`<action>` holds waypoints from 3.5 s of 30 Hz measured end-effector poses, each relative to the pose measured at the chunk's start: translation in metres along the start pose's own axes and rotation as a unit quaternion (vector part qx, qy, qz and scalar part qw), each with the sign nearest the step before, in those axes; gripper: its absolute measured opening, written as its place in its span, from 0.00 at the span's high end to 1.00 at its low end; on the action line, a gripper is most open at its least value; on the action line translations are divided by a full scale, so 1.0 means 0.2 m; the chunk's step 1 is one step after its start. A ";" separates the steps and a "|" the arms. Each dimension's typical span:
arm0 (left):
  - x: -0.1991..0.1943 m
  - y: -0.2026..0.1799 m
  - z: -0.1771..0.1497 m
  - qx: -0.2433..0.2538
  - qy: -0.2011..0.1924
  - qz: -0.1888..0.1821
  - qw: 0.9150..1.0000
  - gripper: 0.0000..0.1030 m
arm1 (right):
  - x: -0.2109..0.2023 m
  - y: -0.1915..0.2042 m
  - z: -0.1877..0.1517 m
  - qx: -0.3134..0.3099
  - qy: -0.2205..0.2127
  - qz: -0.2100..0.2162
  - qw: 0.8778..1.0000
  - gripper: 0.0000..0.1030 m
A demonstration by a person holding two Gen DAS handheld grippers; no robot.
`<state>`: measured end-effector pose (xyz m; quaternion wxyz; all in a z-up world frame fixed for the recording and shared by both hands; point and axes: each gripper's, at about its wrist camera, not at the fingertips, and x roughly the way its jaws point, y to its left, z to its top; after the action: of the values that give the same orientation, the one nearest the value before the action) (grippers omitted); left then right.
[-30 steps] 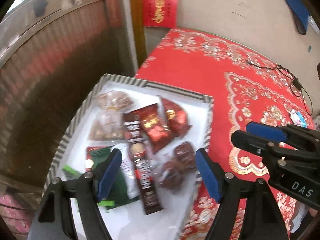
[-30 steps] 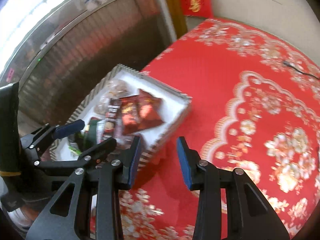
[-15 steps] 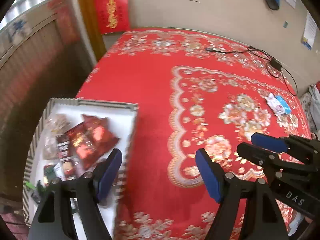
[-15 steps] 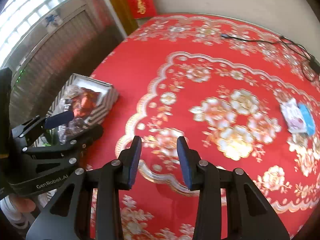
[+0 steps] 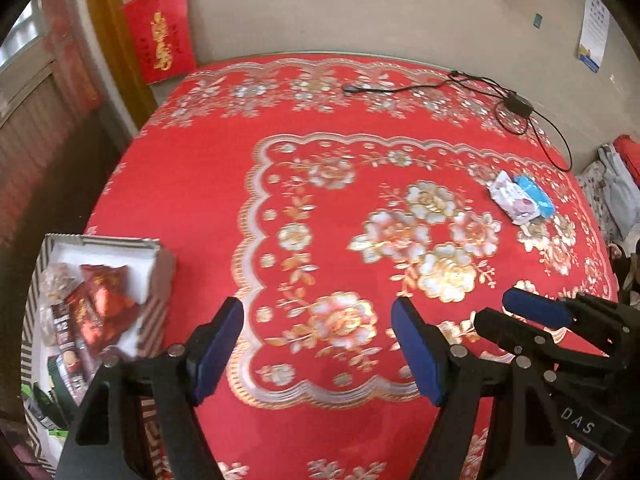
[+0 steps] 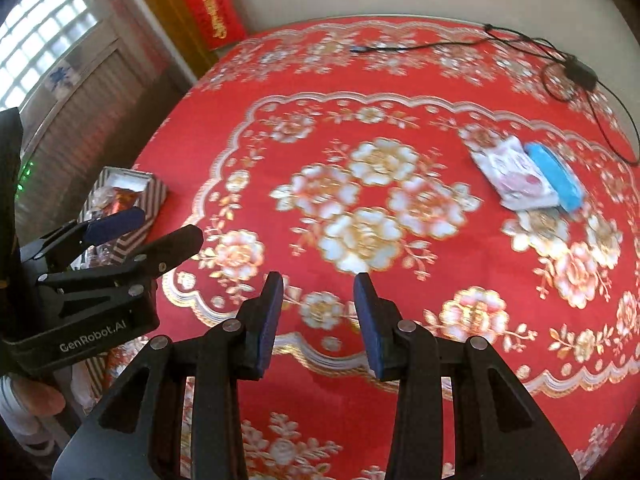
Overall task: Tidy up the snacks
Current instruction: 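Move both tools back over the pink and blue packets on the table, then grasp the pink strawberry bun packet with the left tool while the right tool grasps the blue wafer packet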
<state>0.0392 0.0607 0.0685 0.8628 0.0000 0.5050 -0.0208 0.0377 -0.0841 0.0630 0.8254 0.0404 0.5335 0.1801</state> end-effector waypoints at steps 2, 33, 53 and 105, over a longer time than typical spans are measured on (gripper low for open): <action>0.01 -0.05 0.01 0.005 0.001 -0.002 1.000 0.24 | -0.01 -0.05 -0.01 0.009 -0.001 -0.003 1.000 0.65; 0.25 -0.55 0.24 0.035 0.024 -0.026 0.999 0.24 | -0.07 -0.69 0.08 0.089 -0.026 -0.011 0.996 0.52; 0.31 -0.30 0.26 -0.035 0.037 0.012 0.999 0.24 | 0.21 -0.68 0.42 0.044 0.017 -0.004 0.999 0.37; 0.49 -0.75 0.39 0.101 0.049 -0.069 0.991 0.46 | 0.07 -0.91 0.34 -0.017 -0.004 -0.052 0.999 0.71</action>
<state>0.1504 -0.0934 0.0246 0.8292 0.0534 0.5406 -0.1314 0.1505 -0.2412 0.0327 0.8365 -0.0001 0.5282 0.1459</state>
